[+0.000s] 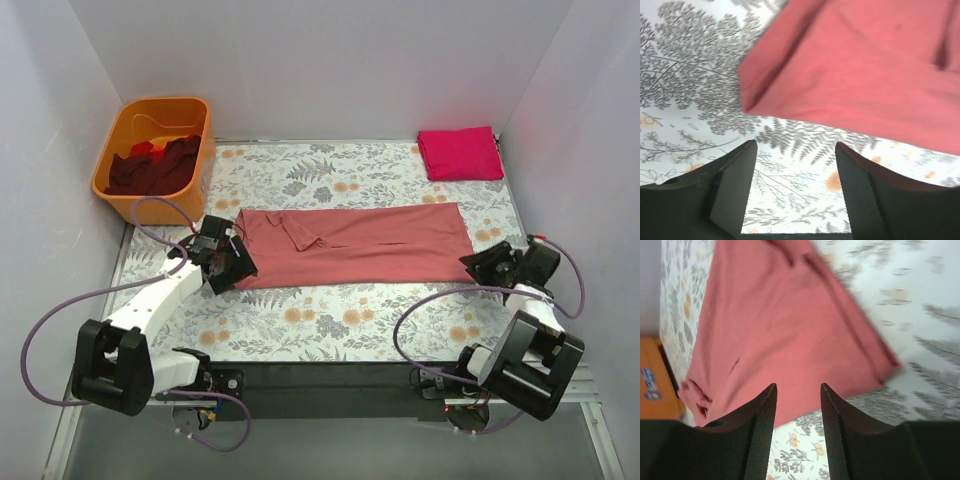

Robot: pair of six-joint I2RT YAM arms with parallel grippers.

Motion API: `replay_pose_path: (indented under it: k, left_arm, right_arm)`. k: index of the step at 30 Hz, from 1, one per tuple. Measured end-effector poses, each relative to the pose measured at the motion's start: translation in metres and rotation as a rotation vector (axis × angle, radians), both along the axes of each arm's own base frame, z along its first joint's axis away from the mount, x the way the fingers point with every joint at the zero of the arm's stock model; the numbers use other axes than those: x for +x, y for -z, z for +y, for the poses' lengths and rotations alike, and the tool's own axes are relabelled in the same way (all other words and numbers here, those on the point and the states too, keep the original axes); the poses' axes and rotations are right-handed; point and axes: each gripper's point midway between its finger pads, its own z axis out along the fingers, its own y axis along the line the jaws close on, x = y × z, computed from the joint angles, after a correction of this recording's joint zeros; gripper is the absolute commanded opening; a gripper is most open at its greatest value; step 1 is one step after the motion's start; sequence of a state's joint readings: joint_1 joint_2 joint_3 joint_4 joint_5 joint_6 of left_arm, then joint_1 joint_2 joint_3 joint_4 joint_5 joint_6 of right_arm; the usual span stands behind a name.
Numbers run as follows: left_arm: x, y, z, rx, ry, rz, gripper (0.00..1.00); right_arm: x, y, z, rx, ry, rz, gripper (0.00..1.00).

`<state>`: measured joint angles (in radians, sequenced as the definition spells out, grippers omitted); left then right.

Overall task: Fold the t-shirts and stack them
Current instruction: Fold the tshirt

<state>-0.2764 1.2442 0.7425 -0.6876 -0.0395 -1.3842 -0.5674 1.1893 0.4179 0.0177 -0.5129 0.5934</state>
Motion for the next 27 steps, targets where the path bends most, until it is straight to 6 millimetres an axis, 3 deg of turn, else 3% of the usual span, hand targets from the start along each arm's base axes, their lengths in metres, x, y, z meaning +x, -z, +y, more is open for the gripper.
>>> replay_pose_path:
  k: [4,7,10,14,18,23,27]
  left_arm:
    - [0.021,-0.028,-0.015,-0.079,-0.001,-0.093,0.65]
    - [0.054,-0.044,-0.03,-0.128,0.003,-0.143,0.65]
    - [0.09,-0.05,-0.042,-0.156,0.002,-0.175,0.63]
    - [0.139,-0.041,-0.054,-0.17,-0.003,-0.188,0.58]
    - [0.168,-0.015,-0.06,-0.159,-0.009,-0.153,0.57]
    - [0.183,0.017,-0.062,-0.135,-0.008,-0.1,0.56]
    - [0.192,0.02,-0.063,-0.126,0.001,-0.104,0.55]
  right_arm:
    - [0.026,-0.038,0.058,-0.059,-0.231,-0.108,0.49]
    - [0.043,-0.073,0.12,-0.083,-0.424,-0.214,0.49]
    - [0.046,-0.093,0.186,-0.08,-0.589,-0.295,0.48]
    - [0.033,-0.088,0.26,-0.039,-0.742,-0.316,0.46]
    - [0.025,-0.069,0.315,-0.011,-0.833,-0.278,0.45]
    - [0.038,-0.065,0.364,-0.007,-0.85,-0.294,0.45]
    - [0.043,-0.052,0.384,0.015,-0.833,-0.285,0.45]
